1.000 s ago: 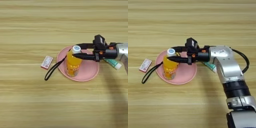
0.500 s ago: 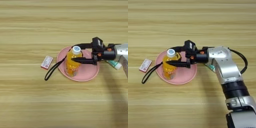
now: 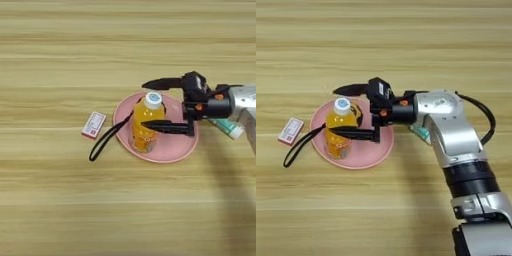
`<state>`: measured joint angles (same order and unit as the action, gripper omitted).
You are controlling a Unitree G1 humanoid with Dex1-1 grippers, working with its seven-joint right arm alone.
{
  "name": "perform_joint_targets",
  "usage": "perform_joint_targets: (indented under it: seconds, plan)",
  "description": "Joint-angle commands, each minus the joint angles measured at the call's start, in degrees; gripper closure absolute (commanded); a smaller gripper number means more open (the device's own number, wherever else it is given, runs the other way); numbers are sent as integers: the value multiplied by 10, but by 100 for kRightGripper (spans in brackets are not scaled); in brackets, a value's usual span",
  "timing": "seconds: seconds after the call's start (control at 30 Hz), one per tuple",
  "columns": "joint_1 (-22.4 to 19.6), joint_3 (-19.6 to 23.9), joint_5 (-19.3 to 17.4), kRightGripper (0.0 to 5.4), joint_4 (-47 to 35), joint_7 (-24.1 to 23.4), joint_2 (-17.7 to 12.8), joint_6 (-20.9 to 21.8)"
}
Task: Move the objects on the table
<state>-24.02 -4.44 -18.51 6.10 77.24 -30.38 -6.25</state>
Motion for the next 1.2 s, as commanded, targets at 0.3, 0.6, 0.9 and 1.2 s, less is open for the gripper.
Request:
perform_joint_targets:
  seconds: [0.3,0.6,0.9,1.2]
  plan:
    - [-67,73,-66,2,-78,-26,-43,-42]
    - [-70,112,-67,2,-55,-24,-84,-52]
    - [-15,189,-74,2,-62,-83,-116,-87]
    - [77,227,-56,2,-90,-204,-70,-70]
